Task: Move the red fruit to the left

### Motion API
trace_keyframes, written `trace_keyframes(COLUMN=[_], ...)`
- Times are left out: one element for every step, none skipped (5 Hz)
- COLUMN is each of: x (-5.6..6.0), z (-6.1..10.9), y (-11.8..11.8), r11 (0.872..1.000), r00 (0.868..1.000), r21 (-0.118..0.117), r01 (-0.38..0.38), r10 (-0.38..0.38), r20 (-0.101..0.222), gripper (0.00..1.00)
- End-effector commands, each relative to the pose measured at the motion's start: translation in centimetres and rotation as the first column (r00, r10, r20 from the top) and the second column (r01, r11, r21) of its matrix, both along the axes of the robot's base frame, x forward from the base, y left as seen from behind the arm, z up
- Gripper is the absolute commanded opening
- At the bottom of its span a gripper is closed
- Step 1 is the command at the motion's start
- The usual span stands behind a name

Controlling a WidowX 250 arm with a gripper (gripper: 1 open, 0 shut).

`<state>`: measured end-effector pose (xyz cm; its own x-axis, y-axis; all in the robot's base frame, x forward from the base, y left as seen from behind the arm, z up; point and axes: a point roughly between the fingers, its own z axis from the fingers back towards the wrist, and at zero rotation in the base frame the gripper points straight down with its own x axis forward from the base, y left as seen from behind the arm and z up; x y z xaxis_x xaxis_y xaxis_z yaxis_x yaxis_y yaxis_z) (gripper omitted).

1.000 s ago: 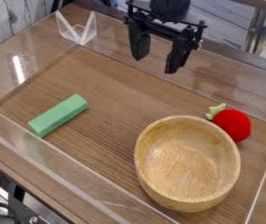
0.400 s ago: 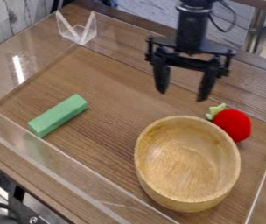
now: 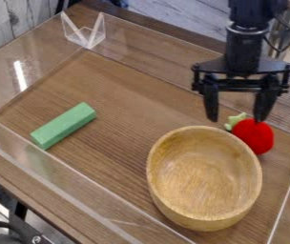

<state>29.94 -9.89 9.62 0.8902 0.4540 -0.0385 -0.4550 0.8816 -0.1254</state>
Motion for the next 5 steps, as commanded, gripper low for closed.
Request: trace_keyframes(x=[0.8, 1.3, 1.9, 2.5, 2.9], z=[0.4, -0.1, -0.6, -1.0, -1.2], y=[-1.3, -1.9, -2.2, -2.3, -2.5], r11=[0.993, 0.979, 0.963, 0.946, 0.936], r00=[0.992, 0.977, 0.959, 0.941, 0.930], r21=[-0.035, -0.052, -0.070, -0.083, -0.092], r01=[-0.114, -0.195, -0.262, -0.313, -0.339], r10=[0.116, 0.199, 0.268, 0.320, 0.349], r20=[0.053, 0.075, 0.095, 0.106, 0.115], gripper=[1.00, 1.00, 1.00, 1.00, 1.00])
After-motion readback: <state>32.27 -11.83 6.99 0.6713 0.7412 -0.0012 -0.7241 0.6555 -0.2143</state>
